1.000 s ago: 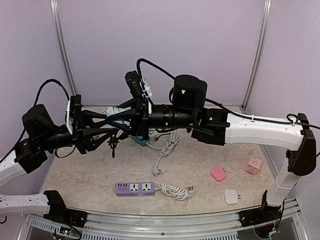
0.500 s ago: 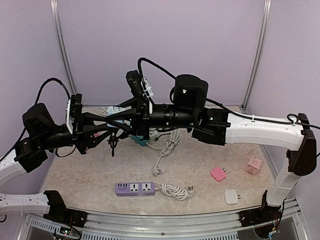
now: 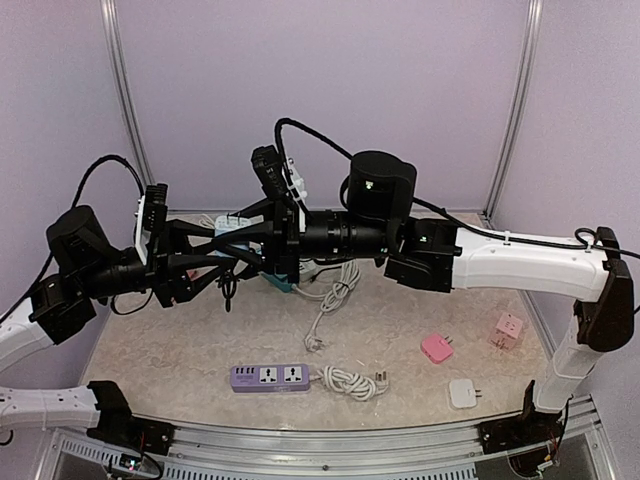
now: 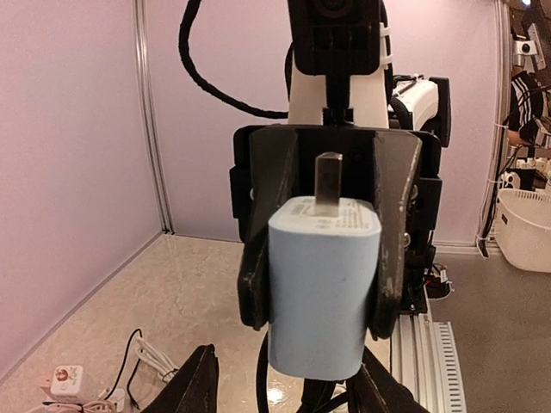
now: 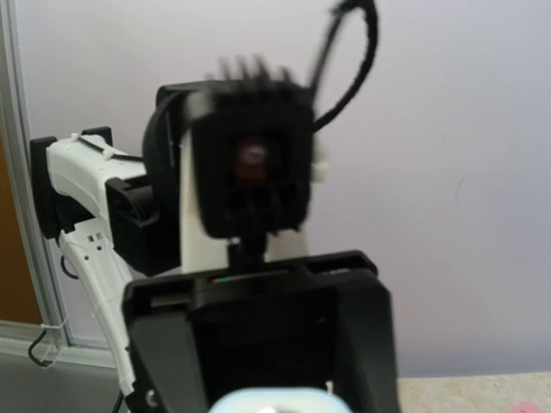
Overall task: Insert the plug
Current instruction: Adjust the plug.
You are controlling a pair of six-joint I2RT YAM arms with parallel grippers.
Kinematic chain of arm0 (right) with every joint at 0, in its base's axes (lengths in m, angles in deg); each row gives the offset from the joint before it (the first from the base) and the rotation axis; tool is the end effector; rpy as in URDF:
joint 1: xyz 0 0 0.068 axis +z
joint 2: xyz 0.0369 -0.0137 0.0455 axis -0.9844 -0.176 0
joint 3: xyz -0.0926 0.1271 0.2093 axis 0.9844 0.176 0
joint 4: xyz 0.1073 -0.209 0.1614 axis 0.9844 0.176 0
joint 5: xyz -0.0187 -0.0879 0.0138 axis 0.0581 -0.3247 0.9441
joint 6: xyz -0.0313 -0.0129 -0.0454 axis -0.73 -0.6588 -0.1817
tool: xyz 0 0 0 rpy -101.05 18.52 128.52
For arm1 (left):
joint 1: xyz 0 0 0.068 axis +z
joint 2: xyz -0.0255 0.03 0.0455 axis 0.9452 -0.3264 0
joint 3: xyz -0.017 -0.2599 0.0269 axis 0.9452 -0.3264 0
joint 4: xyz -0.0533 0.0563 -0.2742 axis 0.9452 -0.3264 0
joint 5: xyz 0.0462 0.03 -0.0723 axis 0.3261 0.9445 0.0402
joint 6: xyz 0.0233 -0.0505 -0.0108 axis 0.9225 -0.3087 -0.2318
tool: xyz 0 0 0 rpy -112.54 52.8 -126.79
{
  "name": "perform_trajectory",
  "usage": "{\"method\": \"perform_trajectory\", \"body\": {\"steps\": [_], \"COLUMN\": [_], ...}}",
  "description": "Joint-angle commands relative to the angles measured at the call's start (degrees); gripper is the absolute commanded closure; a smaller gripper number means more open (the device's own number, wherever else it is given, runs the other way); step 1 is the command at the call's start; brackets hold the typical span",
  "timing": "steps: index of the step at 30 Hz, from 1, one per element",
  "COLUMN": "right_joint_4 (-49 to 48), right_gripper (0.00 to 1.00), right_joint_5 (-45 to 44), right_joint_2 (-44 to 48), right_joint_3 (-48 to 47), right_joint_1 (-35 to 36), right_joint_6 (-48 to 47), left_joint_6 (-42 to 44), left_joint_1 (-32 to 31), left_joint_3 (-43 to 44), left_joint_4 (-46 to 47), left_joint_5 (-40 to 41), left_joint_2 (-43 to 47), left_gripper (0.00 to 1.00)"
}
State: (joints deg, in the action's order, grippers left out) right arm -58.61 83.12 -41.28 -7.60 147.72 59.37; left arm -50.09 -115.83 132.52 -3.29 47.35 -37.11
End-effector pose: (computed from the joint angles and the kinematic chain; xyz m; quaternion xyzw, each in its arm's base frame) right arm 0.1484 0.4116 0.3846 -0.4881 0.4665 0.5501 0.4915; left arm 0.1378 -0.1645 0.3564 0.4337 0.5275 -0.4165 0.6002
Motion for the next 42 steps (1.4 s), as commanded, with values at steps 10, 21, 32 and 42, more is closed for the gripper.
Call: {"method": "perform_trajectory", "body": {"steps": [10, 21, 32, 42], "right_joint_4": [-1.95, -3.04, -2.37, -1.58], "right_gripper": [1.0, 1.0, 1.0, 1.0], "right_joint_5": [-0.1, 0.88, 0.65, 0.35], "right_joint_2": [3.72, 4.09, 5.03, 4.52], "right_joint_3": [3.48, 3.06, 3.31, 3.32], "right_joint_1": [0.41, 0.38, 0.37, 0.43], "right_joint_6": [-1.62, -0.55, -0.95, -1.17], "left_joint_6": [-9.72, -8.73, 0.91, 0.43], "left_joint_1": [2.66, 1.58, 2.32, 0.34], "left_joint_3": [2.36, 3.35, 3.77, 4.94], "left_joint_4": [7.76, 4.23, -0.08, 2.7], "left_joint_5": [-11.13, -8.67, -10.33, -8.09], "left_joint_2": [-1.66, -3.59, -3.75, -3.98], "left_gripper": [0.31, 0.41, 0.43, 0.52]}}
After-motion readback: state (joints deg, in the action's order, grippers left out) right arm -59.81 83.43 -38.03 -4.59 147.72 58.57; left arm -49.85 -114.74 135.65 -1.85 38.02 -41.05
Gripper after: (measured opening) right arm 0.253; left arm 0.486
